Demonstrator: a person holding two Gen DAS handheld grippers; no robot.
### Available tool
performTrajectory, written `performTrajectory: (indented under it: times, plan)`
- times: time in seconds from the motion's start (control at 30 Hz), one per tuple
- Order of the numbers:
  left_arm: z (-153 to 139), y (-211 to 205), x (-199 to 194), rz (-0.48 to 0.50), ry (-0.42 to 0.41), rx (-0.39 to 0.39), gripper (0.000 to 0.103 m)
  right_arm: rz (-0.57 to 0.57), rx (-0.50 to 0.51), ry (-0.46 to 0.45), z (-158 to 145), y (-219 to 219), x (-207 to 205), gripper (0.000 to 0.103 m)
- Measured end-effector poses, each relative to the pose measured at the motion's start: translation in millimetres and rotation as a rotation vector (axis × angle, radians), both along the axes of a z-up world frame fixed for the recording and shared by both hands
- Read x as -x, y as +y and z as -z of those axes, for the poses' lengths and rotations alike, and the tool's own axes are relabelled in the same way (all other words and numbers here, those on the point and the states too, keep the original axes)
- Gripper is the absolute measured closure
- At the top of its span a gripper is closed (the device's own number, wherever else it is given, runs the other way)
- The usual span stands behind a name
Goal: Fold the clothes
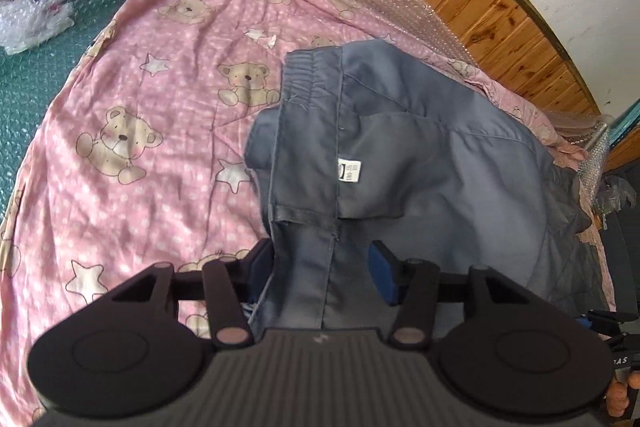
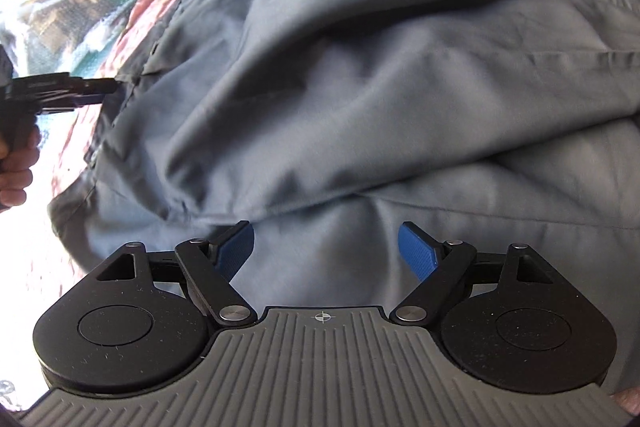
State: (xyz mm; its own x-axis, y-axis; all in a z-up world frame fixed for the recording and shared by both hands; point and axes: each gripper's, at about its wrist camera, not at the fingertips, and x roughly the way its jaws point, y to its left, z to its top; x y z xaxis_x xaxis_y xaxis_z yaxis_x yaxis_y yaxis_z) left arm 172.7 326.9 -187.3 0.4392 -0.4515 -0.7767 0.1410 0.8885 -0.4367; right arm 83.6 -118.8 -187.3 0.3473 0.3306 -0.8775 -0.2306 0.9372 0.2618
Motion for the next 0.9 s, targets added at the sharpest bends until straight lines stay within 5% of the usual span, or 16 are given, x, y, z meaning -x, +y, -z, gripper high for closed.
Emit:
performTrajectory:
  times: [0.37,0.9]
  plan:
    - [5.9,-3.8,0.3,0.064,0.016,0.01,0.046,0.027,0.01,0.037,14.8,8.1,-5.4,0.017]
    - [11.9,-2.5,2.0,-0.046,0.053,0.091,0.044,0.053,-0.009,0.097,37.7,-0.3,-24.7,0.012]
